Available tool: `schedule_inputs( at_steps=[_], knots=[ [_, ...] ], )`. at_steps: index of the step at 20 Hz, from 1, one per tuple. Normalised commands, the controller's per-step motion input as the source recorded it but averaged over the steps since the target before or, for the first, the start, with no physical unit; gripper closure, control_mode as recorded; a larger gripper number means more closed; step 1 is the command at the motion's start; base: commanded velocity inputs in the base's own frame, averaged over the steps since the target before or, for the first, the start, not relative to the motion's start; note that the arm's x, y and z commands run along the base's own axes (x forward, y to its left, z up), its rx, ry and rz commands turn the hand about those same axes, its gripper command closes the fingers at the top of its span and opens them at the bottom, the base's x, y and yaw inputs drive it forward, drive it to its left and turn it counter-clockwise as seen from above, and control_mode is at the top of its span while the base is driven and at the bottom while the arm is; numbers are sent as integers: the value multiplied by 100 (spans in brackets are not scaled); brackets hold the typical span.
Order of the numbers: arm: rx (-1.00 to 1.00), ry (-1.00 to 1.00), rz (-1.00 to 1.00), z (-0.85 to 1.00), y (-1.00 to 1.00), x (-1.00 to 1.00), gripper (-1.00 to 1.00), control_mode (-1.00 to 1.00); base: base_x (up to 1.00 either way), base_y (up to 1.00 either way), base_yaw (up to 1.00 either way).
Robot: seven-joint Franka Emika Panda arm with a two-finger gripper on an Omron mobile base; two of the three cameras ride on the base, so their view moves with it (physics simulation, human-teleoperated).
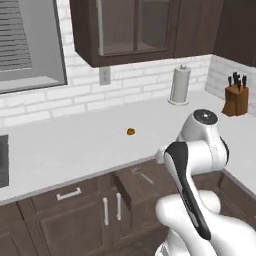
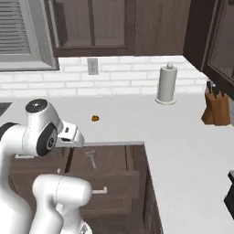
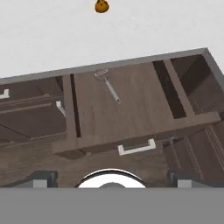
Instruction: Pick the peeler from the drawer and place it on the counter.
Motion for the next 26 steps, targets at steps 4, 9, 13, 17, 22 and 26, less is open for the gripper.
schedule_inputs(
  at_steps=[4,9,13,17,22,26],
  knots=[
    [0,0,0,0,0,0,-100,100,-100,84,-57],
    [0,0,0,0,0,0,-100,100,-61,83,-66],
    [0,0,0,0,0,0,-100,100,-13,77,-71],
    [0,0,0,0,0,0,-100,100,0,77,-72],
    [0,0,0,0,0,0,-100,100,0,93,-64],
    [0,0,0,0,0,0,-100,100,0,100,-46]
  ],
)
